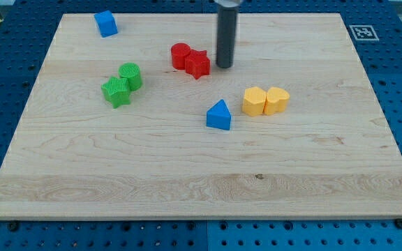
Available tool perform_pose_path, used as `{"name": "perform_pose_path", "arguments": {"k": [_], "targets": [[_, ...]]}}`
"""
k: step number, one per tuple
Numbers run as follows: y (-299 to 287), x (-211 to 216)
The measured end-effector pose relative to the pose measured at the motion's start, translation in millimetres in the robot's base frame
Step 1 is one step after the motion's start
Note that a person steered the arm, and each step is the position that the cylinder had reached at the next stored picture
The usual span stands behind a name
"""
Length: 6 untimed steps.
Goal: Slide your arm to center right
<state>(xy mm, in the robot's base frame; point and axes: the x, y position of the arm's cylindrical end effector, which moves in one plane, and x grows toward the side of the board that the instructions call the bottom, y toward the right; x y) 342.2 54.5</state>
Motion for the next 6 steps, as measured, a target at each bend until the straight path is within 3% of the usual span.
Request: {"name": "perform_pose_path", "arguments": {"k": [1, 2, 4, 6], "targets": [[9.7, -13.3], [91.1, -7.0], [186.2, 31.7], [216.8, 56.9]]}}
